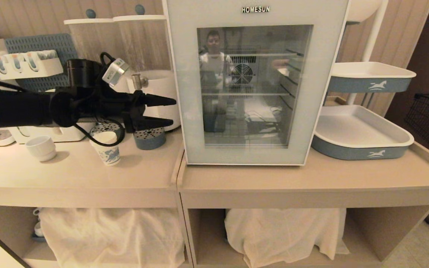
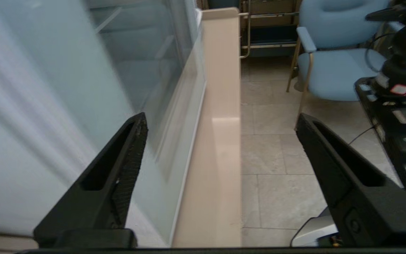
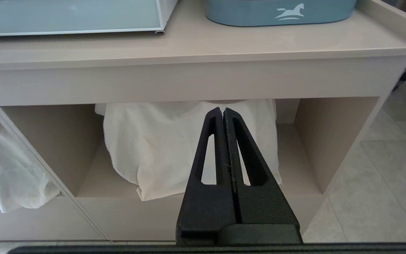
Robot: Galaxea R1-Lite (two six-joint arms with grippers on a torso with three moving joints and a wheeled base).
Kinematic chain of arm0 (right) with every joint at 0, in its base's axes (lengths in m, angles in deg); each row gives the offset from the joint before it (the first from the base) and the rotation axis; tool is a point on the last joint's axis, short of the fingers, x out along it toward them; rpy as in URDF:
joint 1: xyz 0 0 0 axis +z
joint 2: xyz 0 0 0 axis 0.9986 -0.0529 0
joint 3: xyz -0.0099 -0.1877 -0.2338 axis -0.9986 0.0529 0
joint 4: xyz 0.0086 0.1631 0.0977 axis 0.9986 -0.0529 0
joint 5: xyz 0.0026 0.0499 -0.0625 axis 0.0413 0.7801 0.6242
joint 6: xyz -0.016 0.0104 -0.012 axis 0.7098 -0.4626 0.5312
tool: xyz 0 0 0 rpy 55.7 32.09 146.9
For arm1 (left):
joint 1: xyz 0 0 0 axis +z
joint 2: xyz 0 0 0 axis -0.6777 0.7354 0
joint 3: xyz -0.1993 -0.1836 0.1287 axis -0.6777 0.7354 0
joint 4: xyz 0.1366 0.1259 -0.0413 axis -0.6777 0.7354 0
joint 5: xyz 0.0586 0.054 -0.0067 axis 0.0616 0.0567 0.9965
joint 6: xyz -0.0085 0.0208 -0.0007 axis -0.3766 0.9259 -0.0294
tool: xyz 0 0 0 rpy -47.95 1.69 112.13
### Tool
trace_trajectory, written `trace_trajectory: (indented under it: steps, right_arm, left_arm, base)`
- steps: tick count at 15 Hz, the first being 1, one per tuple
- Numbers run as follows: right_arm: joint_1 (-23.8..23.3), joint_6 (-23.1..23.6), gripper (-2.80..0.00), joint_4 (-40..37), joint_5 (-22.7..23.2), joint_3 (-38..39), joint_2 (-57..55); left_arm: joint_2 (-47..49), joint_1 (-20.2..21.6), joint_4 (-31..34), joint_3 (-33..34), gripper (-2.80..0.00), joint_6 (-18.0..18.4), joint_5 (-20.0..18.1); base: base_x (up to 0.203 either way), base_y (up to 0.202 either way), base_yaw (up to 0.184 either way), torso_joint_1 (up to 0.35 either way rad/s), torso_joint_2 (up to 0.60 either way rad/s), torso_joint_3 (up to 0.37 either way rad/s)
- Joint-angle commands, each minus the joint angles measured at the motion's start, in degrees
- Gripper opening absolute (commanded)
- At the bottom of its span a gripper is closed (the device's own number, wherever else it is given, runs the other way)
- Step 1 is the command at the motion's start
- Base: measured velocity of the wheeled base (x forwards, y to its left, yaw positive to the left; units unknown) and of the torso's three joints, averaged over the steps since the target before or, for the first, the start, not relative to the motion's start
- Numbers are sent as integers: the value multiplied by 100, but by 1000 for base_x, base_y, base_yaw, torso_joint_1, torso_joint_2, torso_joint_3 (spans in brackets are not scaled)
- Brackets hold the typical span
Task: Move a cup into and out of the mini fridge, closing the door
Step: Open the freezer door
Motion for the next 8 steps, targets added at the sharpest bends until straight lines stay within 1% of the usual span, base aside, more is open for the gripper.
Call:
trace_trajectory:
  steps: [1,2,3,4,6,8]
  right_arm:
    - [-6,-6,-280,3,-1,-1,0]
    - [-6,3,-280,3,-1,-1,0]
    - [-6,3,-280,3,-1,-1,0]
    - [-6,3,-280,3,-1,-1,0]
    - [-6,3,-280,3,-1,-1,0]
    - [-6,3,-280,3,-1,-1,0]
  left_arm:
    - [230,56,-19,-82,0,122,-7]
    - [231,102,-19,-78,0,180,-3]
    - [238,260,-13,-111,0,276,10]
    - [278,305,-16,-196,0,291,61]
    - [479,312,11,-522,0,287,323]
    - [602,299,38,-718,0,278,409]
  base:
    - [0,0,0,0,0,0]
    - [0,0,0,0,0,0]
    - [0,0,0,0,0,0]
    - [0,0,0,0,0,0]
    - [0,0,0,0,0,0]
    - [0,0,0,0,0,0]
